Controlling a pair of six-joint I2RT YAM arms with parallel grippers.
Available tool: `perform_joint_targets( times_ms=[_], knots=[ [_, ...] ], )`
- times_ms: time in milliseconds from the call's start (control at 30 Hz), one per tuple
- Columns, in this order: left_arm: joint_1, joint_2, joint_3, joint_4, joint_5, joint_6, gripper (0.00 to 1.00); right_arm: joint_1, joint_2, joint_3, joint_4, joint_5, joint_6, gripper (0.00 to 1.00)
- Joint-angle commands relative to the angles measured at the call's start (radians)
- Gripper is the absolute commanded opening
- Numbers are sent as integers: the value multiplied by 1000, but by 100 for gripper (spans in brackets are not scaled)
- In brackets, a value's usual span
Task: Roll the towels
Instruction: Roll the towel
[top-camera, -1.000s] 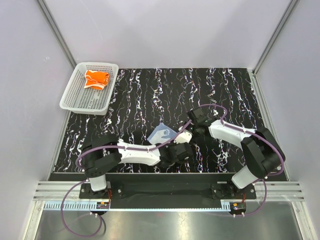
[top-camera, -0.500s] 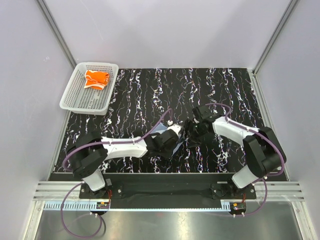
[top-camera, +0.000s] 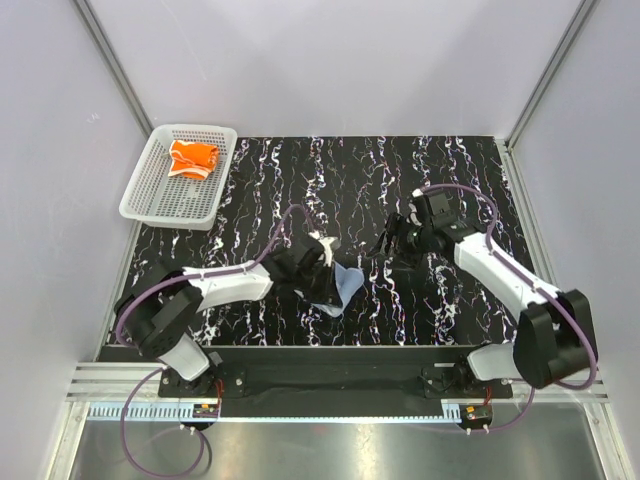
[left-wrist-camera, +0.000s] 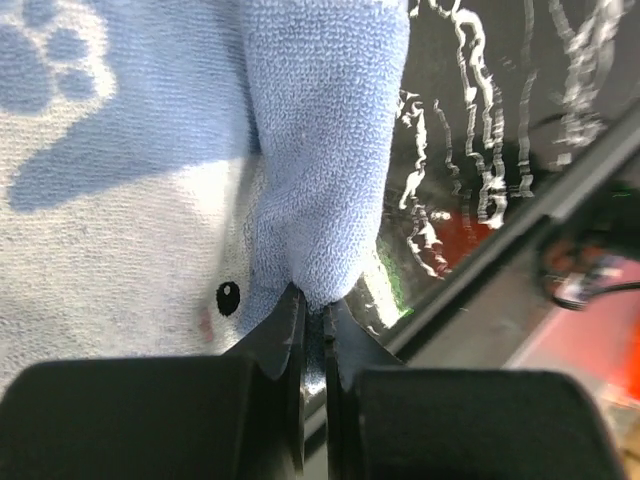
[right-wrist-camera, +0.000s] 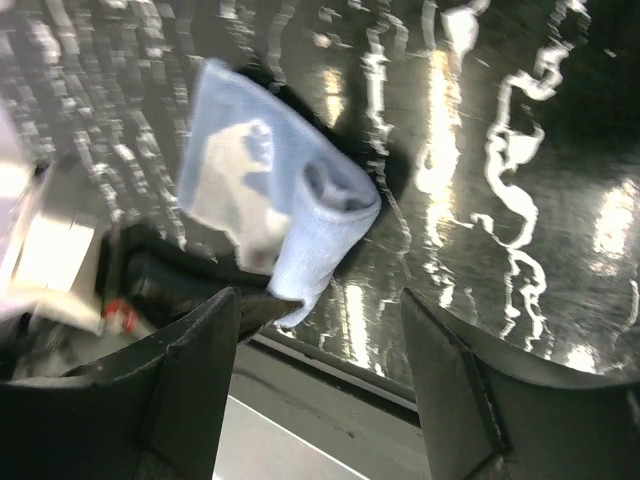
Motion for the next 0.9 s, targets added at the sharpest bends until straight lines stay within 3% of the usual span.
perform_joint_targets(
  times_ms=[0,167,367,600,867],
  knots=[
    [69,-12,-44,155,216,-83,0,1,-71,-42,89,-61,11,72],
    [172,51,-147,426,419,-214,0,4,-107,-193,236,-171,71,73],
    [216,82,-178,470,447,-251,0,42,-103,-315,429,-202,166,73],
    [262,119,-232,536,465,-318,0,125,49,-359,678,-154,263,74],
    [299,139,-261,586,493,-338,0,163,182,-326,765,-137,277,72]
  ],
)
